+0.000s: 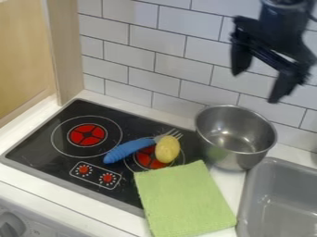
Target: Move the silver pot and place it to the right of the right burner.
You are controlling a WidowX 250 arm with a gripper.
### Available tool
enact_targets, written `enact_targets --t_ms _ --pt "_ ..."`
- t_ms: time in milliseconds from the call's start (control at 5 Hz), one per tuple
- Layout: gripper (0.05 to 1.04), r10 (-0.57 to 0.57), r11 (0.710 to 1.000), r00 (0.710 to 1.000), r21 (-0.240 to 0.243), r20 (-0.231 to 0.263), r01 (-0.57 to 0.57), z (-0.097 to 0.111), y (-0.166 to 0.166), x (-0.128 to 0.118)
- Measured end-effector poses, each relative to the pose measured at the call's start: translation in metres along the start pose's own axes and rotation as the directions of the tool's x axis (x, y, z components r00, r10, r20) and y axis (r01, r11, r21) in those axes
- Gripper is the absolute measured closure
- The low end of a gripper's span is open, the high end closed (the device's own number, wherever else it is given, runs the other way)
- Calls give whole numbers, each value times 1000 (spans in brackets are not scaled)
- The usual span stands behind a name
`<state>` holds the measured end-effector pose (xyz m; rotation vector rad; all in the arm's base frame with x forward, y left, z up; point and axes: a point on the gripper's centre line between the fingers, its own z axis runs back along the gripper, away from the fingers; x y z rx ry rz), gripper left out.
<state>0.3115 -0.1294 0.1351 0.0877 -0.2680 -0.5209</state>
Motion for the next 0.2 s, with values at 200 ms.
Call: enact_targets --t_ms 200 --pt "84 6 1000 1000 0 4 -6 1 1 0"
